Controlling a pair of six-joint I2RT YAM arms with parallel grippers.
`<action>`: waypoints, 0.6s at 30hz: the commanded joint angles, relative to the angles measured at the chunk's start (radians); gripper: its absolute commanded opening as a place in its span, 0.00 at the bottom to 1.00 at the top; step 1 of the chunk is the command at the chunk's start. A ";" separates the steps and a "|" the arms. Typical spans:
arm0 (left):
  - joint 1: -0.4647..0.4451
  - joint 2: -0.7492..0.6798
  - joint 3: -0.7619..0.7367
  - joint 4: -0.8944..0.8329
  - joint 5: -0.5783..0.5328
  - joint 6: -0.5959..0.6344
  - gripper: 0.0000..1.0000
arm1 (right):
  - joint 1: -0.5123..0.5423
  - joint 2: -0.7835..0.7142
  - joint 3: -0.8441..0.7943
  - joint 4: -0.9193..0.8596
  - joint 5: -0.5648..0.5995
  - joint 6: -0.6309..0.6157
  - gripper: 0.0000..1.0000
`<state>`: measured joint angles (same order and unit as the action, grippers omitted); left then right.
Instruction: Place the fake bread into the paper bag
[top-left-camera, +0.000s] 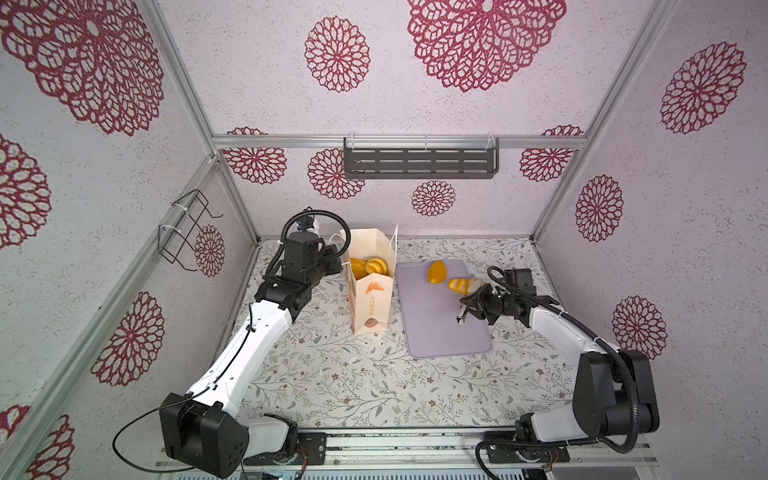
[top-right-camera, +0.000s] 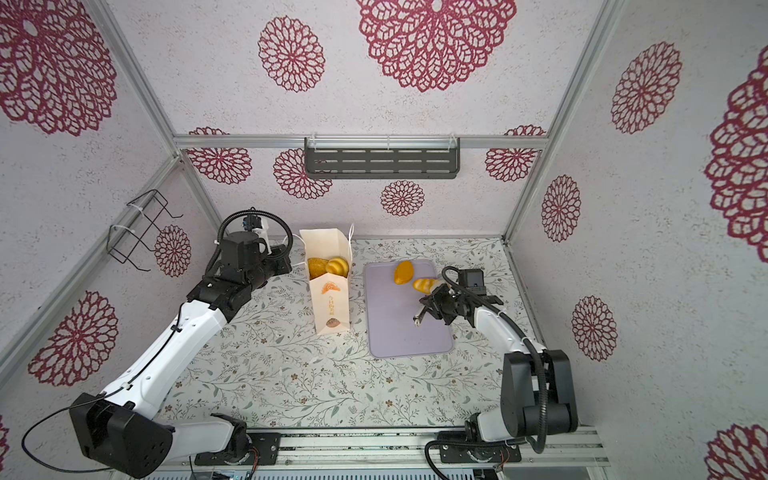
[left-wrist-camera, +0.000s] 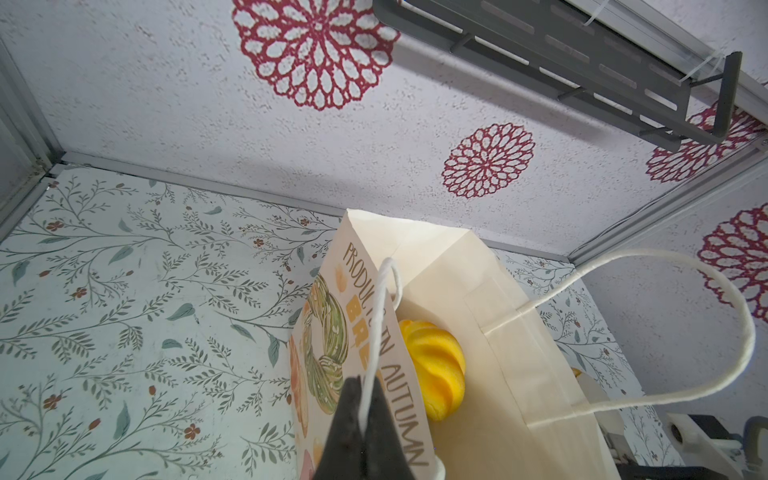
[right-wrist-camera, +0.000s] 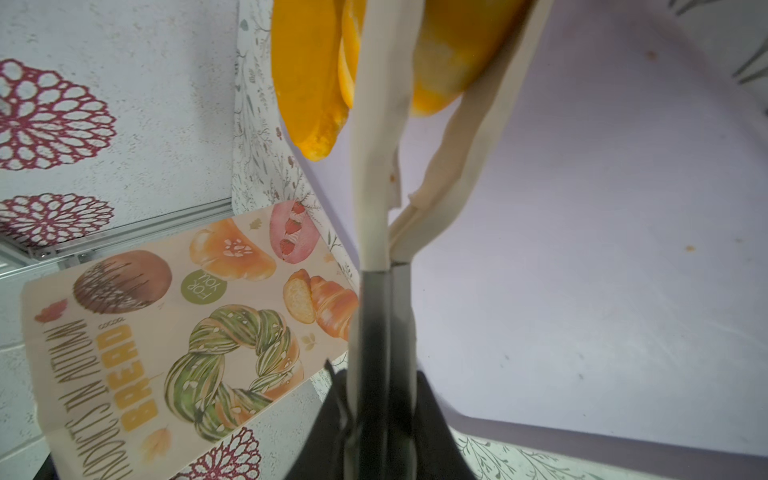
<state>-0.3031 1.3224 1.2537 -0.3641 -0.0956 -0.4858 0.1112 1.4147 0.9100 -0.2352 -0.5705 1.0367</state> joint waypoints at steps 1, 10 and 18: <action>-0.004 -0.011 0.004 0.004 -0.005 0.015 0.00 | 0.011 -0.075 0.003 0.008 0.003 -0.039 0.07; -0.005 -0.014 0.003 0.003 -0.004 0.015 0.00 | 0.050 -0.210 -0.015 0.004 0.042 -0.047 0.06; -0.005 -0.016 0.004 0.004 -0.001 0.012 0.00 | 0.127 -0.308 0.041 -0.004 0.103 -0.045 0.05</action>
<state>-0.3031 1.3224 1.2537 -0.3637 -0.0956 -0.4858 0.2142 1.1473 0.8894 -0.2695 -0.4988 1.0203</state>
